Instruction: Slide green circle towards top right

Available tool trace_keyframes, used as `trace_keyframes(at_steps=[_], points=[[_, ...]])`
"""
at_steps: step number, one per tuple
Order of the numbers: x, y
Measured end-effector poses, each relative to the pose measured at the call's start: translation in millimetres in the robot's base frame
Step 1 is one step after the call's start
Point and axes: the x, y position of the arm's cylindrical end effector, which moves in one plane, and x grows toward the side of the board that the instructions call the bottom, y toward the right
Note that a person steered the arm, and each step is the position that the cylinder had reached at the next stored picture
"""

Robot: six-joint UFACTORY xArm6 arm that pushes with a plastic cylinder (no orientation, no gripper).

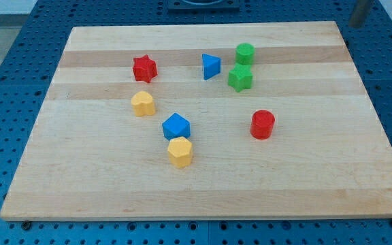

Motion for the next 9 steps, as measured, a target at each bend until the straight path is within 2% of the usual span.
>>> trace_keyframes(at_steps=[2, 4, 6, 7, 9], points=[[8.7, -17.5], [76.7, -109.6], [130.3, -156.5], [150.9, -200.6], [150.9, -294.9]])
